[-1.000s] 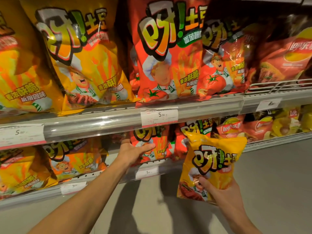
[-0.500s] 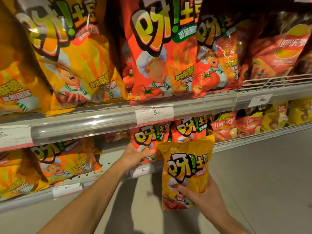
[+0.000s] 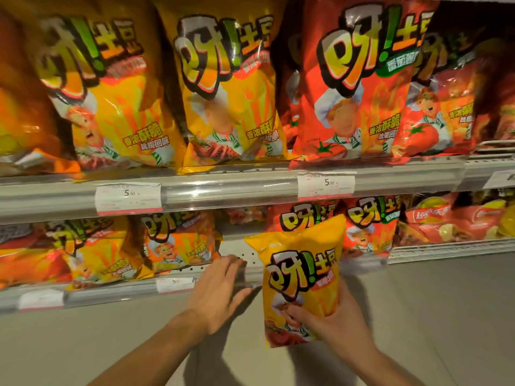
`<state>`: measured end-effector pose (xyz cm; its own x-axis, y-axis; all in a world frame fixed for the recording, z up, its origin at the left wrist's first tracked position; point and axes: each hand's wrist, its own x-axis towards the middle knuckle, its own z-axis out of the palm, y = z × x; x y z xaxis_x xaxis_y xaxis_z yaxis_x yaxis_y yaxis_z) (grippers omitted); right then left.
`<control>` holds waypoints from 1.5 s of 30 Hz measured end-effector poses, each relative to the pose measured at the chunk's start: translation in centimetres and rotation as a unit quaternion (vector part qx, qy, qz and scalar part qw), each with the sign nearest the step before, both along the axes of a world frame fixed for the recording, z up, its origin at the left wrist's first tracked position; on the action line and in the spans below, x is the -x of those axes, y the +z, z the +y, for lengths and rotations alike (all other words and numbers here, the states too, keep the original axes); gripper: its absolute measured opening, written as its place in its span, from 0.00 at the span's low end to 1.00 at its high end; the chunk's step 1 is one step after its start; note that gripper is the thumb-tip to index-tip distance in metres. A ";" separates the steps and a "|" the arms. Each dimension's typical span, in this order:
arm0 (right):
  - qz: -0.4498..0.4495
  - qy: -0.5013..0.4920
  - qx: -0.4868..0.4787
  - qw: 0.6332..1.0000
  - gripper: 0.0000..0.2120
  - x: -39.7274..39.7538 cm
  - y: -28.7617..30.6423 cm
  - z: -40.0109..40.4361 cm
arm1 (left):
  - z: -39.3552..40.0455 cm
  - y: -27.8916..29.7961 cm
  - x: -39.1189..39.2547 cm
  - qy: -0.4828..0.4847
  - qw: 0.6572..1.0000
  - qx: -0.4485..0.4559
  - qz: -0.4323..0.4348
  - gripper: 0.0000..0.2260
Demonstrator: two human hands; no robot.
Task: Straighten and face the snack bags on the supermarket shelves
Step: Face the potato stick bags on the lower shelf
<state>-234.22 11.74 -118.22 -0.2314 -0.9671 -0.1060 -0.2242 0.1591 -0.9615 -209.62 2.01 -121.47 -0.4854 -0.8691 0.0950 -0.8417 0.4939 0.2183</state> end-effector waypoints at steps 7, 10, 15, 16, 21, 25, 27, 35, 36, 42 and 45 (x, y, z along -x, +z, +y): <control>-0.018 0.009 0.025 0.999 0.43 -7.4 0.7 -4.5 | 2.3 -0.3 -7.9 0.094 0.985 -0.050 -0.133 0.36; 0.003 -0.010 0.052 0.999 0.36 -10.1 0.9 -6.9 | 2.5 -0.5 -9.1 0.107 0.978 -0.067 -0.167 0.37; 0.046 -0.058 0.082 0.994 0.28 -11.3 0.4 -11.2 | 2.1 -0.5 -9.3 0.105 0.980 -0.038 -0.167 0.34; 0.047 -0.060 0.086 0.993 0.29 -11.2 0.2 -11.9 | 2.0 -0.3 -9.3 0.108 0.981 -0.022 -0.157 0.32; 0.020 -0.057 0.095 0.994 0.36 -11.4 -1.2 -13.8 | 1.0 -0.4 -9.6 0.110 0.988 -0.013 -0.108 0.26; 0.009 -0.034 0.095 0.995 0.39 -11.6 -2.5 -14.6 | 0.8 -0.8 -9.7 0.101 0.991 0.020 -0.087 0.24; 0.016 -0.011 0.082 0.996 0.41 -11.0 -2.9 -14.6 | 1.0 -0.8 -9.8 0.110 0.990 -0.008 -0.092 0.26; 0.022 0.028 0.024 0.999 0.45 -10.7 -2.9 -14.9 | 0.9 0.6 -10.2 0.098 0.982 -0.089 -0.136 0.35; 0.026 0.021 0.020 0.999 0.44 -10.9 -2.9 -14.9 | 0.7 1.0 -10.3 0.094 0.980 -0.107 -0.136 0.36; 0.050 -0.014 0.066 0.996 0.30 -11.4 -3.8 -15.0 | 0.1 2.1 -11.7 0.049 0.982 -0.165 -0.084 0.38; 0.042 -0.003 0.079 0.996 0.27 -11.4 -3.7 -14.6 | 0.0 1.6 -12.7 0.023 0.984 -0.168 -0.045 0.38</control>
<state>-222.86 -2.86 -121.88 -0.2389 -0.9687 0.0678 -0.3053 0.0086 -0.9522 -196.88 2.04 -119.92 -0.4385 -0.8652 -0.2433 -0.8847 0.3679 0.2863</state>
